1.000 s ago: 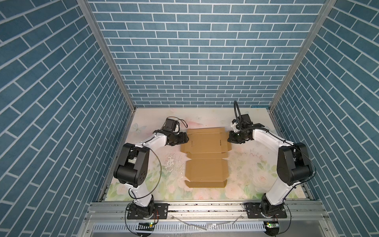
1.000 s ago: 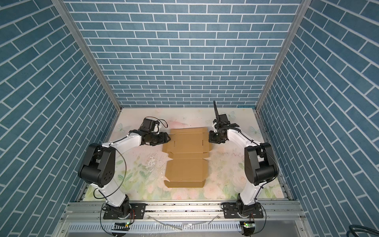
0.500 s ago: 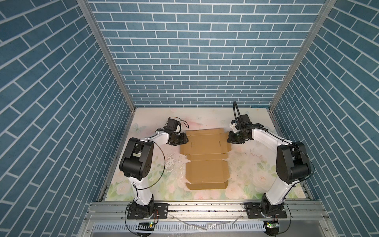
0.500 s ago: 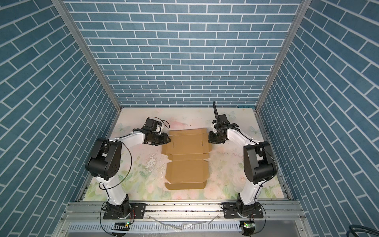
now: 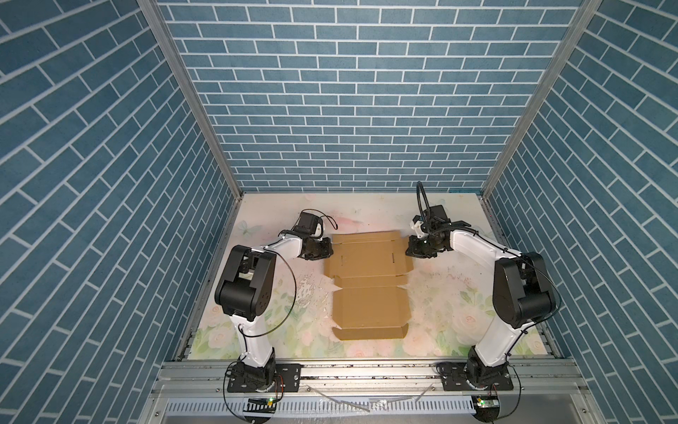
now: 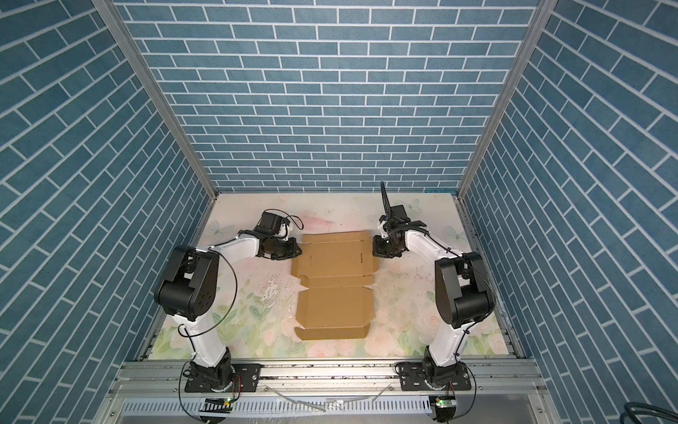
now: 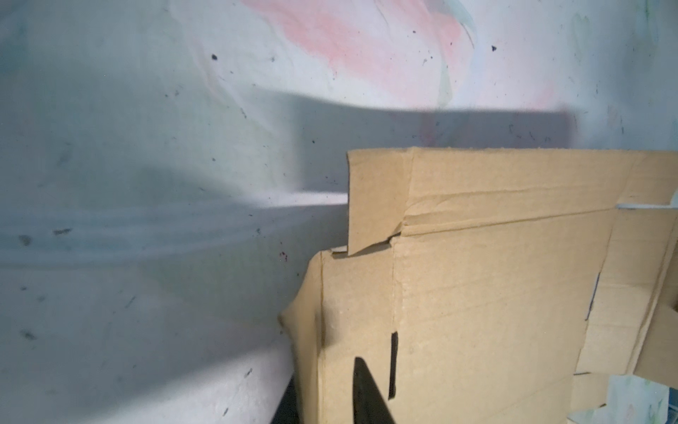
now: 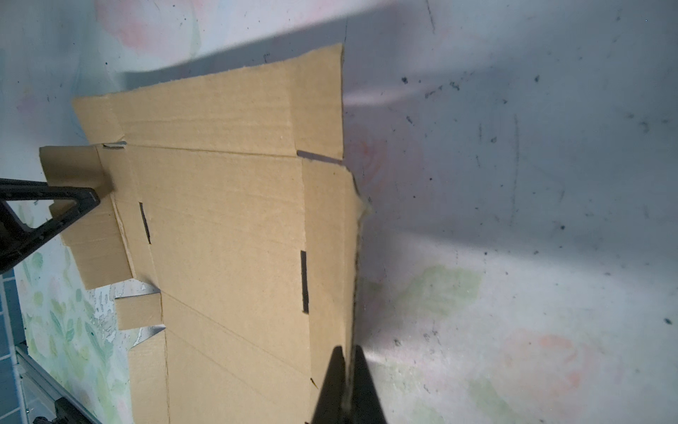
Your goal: Fold the paper box
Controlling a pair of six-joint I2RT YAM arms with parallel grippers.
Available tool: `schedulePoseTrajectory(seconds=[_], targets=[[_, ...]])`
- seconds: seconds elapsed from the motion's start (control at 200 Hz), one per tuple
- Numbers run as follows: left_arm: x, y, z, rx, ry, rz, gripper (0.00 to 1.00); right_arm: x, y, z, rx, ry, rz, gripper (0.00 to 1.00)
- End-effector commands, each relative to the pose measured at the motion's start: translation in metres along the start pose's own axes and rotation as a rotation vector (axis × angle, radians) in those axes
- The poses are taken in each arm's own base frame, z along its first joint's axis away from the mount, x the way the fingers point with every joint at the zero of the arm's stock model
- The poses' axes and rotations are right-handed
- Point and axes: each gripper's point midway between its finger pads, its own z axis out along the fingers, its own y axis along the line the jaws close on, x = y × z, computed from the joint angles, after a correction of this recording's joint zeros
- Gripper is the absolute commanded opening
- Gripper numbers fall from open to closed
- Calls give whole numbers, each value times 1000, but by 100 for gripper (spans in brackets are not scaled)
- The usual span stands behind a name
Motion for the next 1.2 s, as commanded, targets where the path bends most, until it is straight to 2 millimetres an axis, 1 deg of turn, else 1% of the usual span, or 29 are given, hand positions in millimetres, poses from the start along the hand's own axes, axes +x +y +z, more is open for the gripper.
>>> schedulePoseTrajectory(seconds=[0.0, 0.08, 0.185, 0.335, 0.46, 0.54, 0.58, 0.665, 0.8, 0.97, 1.195], targets=[[1, 8, 5, -16, -2, -1, 13, -13, 9, -4, -32, -18, -47, 5], [0, 8, 5, -21, -5, 1, 6, -13, 9, -3, -38, -14, -47, 6], [0, 10, 5, -27, -7, 1, 0, -13, 9, -1, -39, -12, -48, 7], [0, 13, 4, -37, -24, -5, 0, -17, 9, -3, -33, -21, -47, 12], [-1, 13, -1, -38, -66, -8, 0, -21, 9, -6, -26, -34, -42, 21], [-4, 13, -7, -37, -111, -9, 0, -25, 7, -9, -17, -51, -28, 29], [-5, 12, -11, -36, -135, -8, 0, -27, 6, -12, -11, -58, -16, 32], [-9, 11, -20, -33, -188, -5, 0, -32, 4, -19, -4, -79, 18, 36], [-13, 9, -34, -25, -271, -3, 0, -39, 3, -33, 14, -121, 61, 40], [-14, 10, -46, -20, -351, -12, 0, -47, 4, -52, 38, -179, 108, 41], [-14, 18, -59, -36, -467, -51, 0, -56, 10, -81, 45, -256, 189, 42]])
